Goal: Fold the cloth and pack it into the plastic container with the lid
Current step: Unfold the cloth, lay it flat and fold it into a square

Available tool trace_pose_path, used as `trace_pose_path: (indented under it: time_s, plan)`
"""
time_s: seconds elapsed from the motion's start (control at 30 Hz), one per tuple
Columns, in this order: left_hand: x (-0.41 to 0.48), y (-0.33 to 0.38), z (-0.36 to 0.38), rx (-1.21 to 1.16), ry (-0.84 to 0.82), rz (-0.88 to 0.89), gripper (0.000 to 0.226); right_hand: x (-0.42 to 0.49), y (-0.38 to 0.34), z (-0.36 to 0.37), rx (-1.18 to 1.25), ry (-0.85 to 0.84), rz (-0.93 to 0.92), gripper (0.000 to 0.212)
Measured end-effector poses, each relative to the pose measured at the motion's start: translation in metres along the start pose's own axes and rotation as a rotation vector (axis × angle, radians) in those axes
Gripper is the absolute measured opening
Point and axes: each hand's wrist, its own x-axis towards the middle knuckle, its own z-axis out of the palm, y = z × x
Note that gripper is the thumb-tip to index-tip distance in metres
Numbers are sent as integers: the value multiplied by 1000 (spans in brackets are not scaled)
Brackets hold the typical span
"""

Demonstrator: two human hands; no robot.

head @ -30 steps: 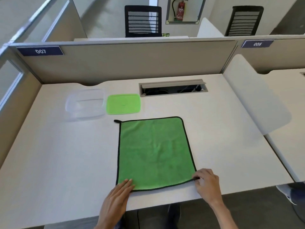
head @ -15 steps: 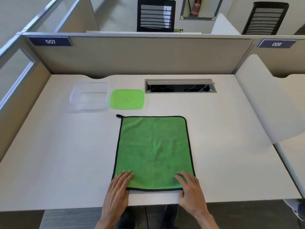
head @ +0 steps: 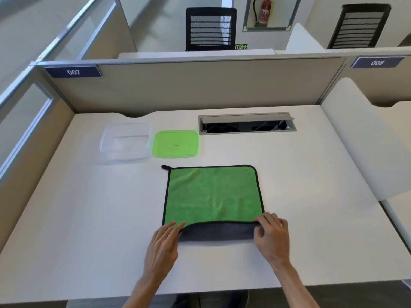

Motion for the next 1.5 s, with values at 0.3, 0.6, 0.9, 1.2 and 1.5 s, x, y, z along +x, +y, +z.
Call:
trace_pose_path:
  time_s: [0.3,0.6,0.9,1.2,1.5]
  plan:
    - [111,-7,-17,16,124,-83,29,94,-8,1,-1,63,87,28]
    - [184,-35,-16,-106,52,-305,10,176,-16,19,58,-12,193,22]
    - [233,-64,-2,-135,-13,-375,7,214,-8,42,86,-116,287,24]
    - [247,-80,18,-97,-23,-388,6,222,-2,64,64,-126,349,24]
    - [230,-69,28,9,14,-396,27,198,-11,78,-15,-34,311,37]
